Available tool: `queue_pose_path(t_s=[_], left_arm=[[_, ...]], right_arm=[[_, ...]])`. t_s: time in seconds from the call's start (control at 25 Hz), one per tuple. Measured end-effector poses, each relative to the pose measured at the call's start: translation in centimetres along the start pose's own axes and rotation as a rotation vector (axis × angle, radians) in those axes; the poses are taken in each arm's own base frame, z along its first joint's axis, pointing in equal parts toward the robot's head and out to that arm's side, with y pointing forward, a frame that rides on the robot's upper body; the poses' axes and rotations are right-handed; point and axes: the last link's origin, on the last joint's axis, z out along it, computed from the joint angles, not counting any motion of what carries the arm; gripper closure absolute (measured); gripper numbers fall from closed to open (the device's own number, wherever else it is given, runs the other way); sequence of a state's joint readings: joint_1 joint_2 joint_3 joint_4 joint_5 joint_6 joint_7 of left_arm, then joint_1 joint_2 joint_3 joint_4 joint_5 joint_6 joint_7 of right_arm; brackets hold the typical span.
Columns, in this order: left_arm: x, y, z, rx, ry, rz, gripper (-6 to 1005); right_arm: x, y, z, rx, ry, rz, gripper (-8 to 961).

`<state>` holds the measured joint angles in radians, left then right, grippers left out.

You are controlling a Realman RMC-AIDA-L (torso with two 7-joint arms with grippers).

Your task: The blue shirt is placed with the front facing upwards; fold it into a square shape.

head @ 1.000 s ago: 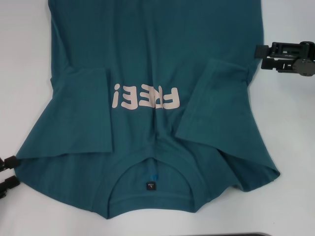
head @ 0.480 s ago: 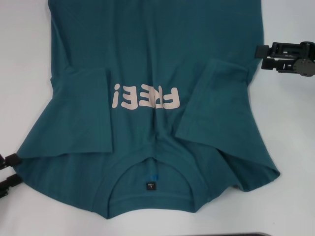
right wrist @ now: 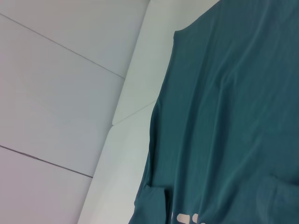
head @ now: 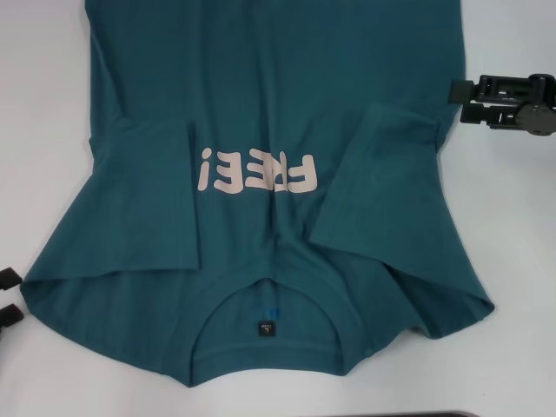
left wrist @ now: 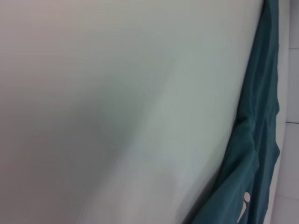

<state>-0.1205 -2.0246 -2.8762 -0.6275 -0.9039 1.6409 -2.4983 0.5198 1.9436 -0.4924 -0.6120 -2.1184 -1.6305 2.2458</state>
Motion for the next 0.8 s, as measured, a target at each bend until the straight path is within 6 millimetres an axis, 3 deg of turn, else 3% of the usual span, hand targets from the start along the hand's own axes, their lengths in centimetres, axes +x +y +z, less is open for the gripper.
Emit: queue_pose_path(t_s=[0.8], left_arm=[[-0.16,0.34,0.87,0.001,-0.029,-0.019,389]], right_arm=[[0.02,-0.10,-0.30,-0.001,-0.011,0.007,162]])
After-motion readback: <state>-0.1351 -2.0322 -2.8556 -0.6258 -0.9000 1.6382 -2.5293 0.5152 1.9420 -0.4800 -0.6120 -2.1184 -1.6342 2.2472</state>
